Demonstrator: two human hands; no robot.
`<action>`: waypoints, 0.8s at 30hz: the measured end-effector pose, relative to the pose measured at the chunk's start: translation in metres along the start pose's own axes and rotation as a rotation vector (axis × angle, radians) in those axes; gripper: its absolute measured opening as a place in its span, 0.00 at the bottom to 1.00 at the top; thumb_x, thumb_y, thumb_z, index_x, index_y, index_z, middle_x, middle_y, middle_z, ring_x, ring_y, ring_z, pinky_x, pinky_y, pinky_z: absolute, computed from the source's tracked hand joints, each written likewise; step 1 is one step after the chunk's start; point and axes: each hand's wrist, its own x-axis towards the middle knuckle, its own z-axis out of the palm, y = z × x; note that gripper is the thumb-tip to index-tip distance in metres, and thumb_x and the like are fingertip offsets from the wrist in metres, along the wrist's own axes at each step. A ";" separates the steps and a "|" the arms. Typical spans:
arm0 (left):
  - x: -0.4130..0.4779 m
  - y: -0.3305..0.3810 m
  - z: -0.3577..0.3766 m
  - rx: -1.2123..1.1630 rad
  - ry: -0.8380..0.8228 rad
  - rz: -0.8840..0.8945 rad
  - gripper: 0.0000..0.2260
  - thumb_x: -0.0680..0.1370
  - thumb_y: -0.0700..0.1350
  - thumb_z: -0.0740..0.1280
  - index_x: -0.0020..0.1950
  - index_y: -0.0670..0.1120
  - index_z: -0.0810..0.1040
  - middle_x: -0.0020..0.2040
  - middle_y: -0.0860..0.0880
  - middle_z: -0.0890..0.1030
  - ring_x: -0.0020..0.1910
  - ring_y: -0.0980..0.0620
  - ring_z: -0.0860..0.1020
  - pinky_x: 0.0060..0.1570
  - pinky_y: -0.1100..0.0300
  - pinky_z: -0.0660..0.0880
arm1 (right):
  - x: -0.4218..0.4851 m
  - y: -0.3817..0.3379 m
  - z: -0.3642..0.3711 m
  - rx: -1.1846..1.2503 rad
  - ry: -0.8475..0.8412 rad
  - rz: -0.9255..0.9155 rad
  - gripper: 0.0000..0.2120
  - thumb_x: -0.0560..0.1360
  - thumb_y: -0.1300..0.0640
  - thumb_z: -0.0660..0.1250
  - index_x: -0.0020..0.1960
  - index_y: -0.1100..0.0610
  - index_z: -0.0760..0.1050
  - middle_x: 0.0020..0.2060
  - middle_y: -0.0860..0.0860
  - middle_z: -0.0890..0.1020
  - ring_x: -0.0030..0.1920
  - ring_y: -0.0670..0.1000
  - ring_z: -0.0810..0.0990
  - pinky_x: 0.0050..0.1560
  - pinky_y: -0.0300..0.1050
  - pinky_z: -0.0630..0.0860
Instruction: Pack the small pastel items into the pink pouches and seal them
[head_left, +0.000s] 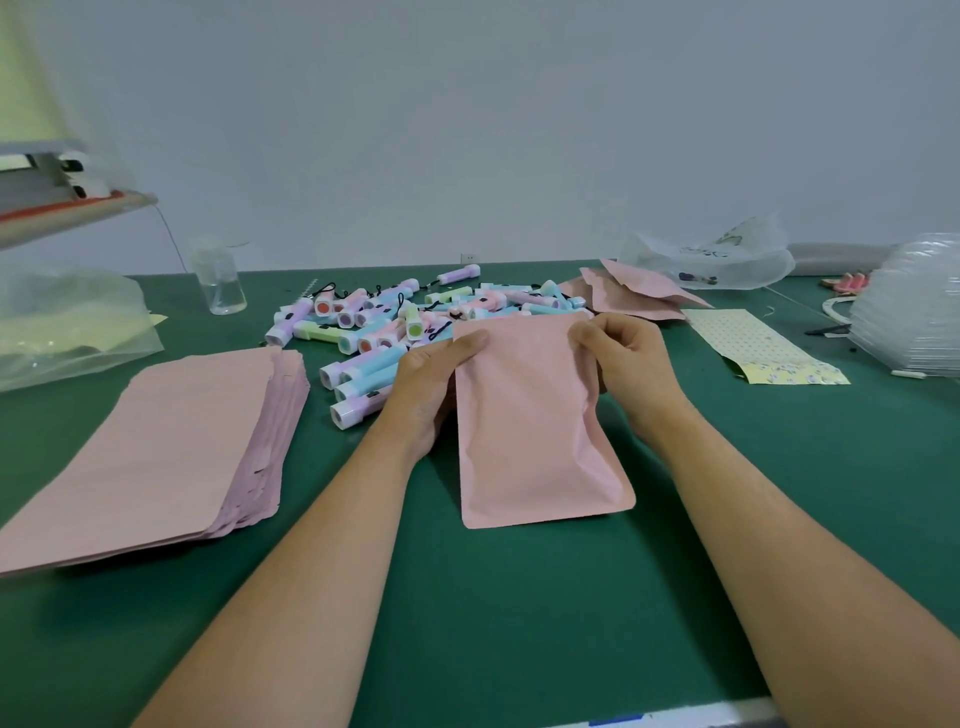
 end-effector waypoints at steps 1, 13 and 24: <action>-0.001 0.001 0.000 0.003 -0.002 0.000 0.07 0.75 0.51 0.79 0.42 0.48 0.88 0.48 0.44 0.87 0.44 0.46 0.85 0.53 0.50 0.80 | 0.000 0.000 0.000 -0.001 -0.002 0.008 0.14 0.77 0.57 0.68 0.33 0.59 0.75 0.31 0.54 0.71 0.34 0.52 0.68 0.38 0.46 0.67; -0.003 0.001 0.002 0.065 -0.008 0.036 0.05 0.79 0.48 0.75 0.51 0.48 0.88 0.51 0.44 0.89 0.46 0.48 0.87 0.45 0.55 0.84 | 0.001 0.006 0.000 -0.060 -0.178 0.090 0.14 0.78 0.48 0.74 0.49 0.60 0.83 0.40 0.47 0.87 0.39 0.44 0.85 0.36 0.36 0.78; -0.002 0.002 0.002 0.154 0.029 0.013 0.31 0.66 0.53 0.85 0.66 0.57 0.77 0.62 0.46 0.83 0.56 0.44 0.85 0.52 0.48 0.85 | -0.005 0.006 0.010 -0.112 -0.233 -0.008 0.12 0.78 0.52 0.73 0.36 0.50 0.83 0.35 0.48 0.84 0.36 0.45 0.83 0.36 0.35 0.76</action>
